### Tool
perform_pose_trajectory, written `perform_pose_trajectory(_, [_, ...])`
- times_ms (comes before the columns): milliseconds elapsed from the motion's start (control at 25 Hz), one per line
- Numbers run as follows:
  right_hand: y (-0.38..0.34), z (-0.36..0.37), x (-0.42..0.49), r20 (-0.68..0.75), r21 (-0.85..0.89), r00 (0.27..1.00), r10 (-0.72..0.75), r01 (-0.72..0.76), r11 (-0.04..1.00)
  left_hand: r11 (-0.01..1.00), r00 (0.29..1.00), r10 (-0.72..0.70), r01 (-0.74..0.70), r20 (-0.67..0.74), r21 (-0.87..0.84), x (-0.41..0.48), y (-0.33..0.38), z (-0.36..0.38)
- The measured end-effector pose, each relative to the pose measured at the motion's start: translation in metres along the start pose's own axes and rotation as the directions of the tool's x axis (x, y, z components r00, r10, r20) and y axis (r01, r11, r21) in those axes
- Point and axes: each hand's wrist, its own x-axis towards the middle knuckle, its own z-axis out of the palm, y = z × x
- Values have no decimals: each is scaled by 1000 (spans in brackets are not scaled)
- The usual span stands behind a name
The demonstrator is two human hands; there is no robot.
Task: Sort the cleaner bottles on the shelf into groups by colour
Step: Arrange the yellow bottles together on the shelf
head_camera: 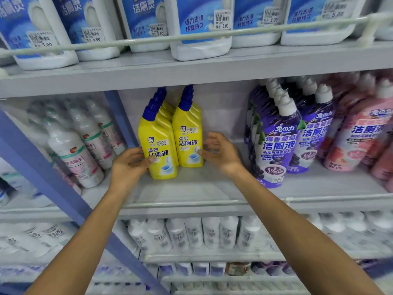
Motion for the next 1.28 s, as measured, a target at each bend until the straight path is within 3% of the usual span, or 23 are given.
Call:
perform_pose_trajectory(120, [-16, -20, -35, -21, -102, 999, -43, 41, 994, 998, 999, 48, -49, 18, 40, -20, 10, -6])
perform_pose_trajectory(280, [-46, -53, -102, 17, -277, 996, -91, 92, 956, 995, 992, 83, -76, 97, -71, -70, 16, 10])
perform_pose_trajectory(480, [-73, -113, -170, -12, -290, 996, -85, 78, 954, 975, 944, 143, -83, 298, -207, -131, 35, 72])
perform_pose_trajectory(760, [-74, -205, -201, -165, -273, 981, -100, 53, 961, 981, 879, 195, -169, 436, -98, -146, 73, 156])
perform_pose_trajectory(1000, [-54, -271, -169, -159, -197, 980, -123, 90, 976, 968, 887, 222, -249, 404, 13, -134, 91, 223])
perform_pose_trajectory(1160, [-39, -304, -119, -119, -217, 984, -129, 101, 971, 966, 944, 236, -254, 233, 50, -125, 90, 253])
perform_pose_trajectory(1280, [-30, -305, -78, -89, -191, 988, -124, 105, 976, 968, 960, 214, -233, 179, 93, -120, 86, 265])
